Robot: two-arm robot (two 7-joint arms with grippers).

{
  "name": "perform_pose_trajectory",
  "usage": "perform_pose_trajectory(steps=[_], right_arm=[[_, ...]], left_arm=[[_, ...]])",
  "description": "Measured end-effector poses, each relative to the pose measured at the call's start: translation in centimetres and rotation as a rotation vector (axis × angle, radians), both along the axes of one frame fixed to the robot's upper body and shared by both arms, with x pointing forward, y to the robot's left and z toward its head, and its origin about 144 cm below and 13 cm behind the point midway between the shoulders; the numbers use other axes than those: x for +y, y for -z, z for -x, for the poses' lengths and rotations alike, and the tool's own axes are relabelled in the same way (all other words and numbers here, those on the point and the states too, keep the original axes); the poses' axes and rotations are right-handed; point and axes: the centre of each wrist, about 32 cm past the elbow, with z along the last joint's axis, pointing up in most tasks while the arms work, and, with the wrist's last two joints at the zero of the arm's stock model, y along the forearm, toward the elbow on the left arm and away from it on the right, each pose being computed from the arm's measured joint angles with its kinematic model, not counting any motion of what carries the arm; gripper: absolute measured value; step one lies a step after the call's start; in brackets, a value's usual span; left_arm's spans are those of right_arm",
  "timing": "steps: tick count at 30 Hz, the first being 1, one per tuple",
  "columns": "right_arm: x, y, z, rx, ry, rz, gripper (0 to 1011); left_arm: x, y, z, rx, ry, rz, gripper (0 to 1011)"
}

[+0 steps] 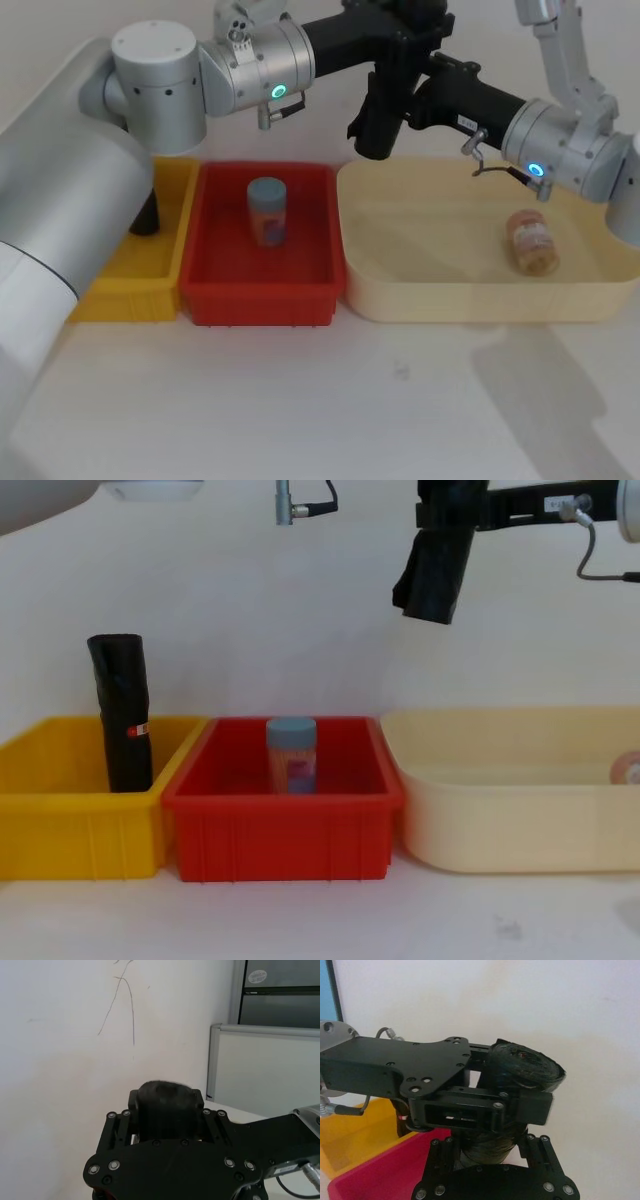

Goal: Pick up the garbage bag with the one hand and transfer it to the other hand.

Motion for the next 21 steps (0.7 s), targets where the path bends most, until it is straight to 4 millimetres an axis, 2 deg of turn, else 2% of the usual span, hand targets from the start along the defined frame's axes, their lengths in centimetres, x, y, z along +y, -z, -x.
perform_pose_trajectory(steps=[16, 21], right_arm=[[-0.4, -0.1, 0.1, -0.003, 0.046, 0.010, 618], [-1.0, -0.1, 0.2, 0.002, 0.100, 0.014, 618]], left_arm=[[0.0, 0.0, 0.0, 0.000, 0.000, 0.000, 1001], [0.0, 0.0, 0.0, 0.000, -0.001, 0.000, 1001]])
